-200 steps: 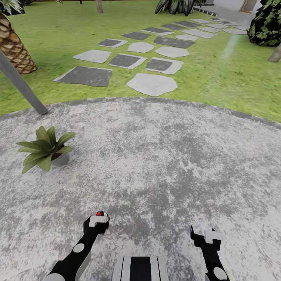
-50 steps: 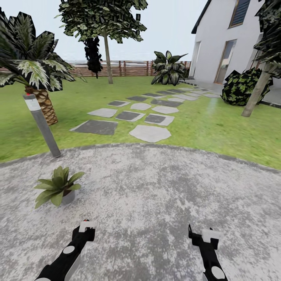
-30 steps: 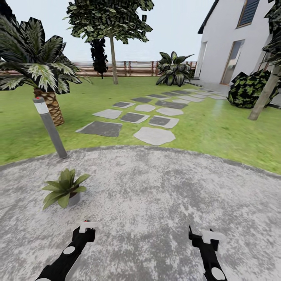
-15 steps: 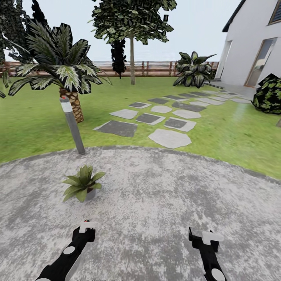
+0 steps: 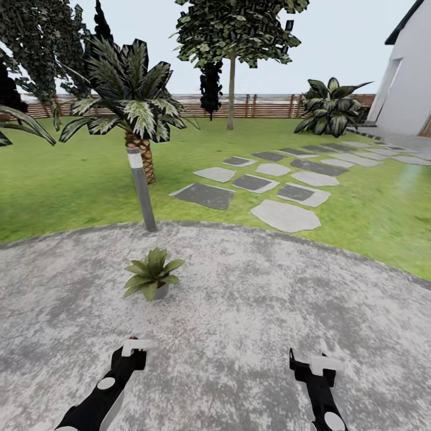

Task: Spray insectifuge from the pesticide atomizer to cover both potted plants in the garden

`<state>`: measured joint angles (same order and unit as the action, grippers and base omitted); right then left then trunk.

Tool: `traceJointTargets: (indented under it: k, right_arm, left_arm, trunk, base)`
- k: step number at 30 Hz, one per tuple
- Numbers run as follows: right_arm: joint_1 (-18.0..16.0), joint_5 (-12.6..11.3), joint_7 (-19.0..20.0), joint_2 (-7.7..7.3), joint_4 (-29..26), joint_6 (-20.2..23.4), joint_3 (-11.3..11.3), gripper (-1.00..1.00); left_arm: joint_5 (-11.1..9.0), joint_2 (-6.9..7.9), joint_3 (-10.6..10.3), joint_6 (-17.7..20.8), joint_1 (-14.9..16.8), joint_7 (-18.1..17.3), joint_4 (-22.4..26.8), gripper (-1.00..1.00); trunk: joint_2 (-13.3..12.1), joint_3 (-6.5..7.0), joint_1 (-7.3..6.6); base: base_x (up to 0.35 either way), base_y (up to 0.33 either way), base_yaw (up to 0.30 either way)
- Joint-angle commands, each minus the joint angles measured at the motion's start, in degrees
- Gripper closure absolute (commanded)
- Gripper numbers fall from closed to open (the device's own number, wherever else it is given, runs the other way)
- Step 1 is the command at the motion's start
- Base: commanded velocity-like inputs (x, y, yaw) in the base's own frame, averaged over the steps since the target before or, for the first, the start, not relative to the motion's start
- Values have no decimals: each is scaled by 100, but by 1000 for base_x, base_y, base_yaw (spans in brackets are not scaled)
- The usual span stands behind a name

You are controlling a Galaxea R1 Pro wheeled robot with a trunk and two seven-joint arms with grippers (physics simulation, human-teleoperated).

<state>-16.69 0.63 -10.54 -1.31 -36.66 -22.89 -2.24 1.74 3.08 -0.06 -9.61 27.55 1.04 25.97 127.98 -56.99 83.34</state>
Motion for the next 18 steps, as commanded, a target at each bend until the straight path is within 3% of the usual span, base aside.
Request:
traceJointTargets:
  k: [1, 9, 18]
  right_arm:
    - [-1, 8, -18, -1, 1, -14, 3, -100]
    - [-1, 8, -18, -1, 1, -14, 3, -100]
    - [-1, 6, -18, -1, 1, -14, 4, -100]
  left_arm:
    - [19, -1, 3, -21, 5, 11, -6, 100]
    - [18, -1, 14, -23, 5, 19, -4, 100]
    - [13, -1, 15, -15, 5, 11, -23, 100]
  trunk:
    - [2, -4, -1]
    - [2, 14, -1]
    - [2, 52, -1]
  base:
    - [0, 0, 277]
    - [0, 15, 277]
    - [42, 248, 266]
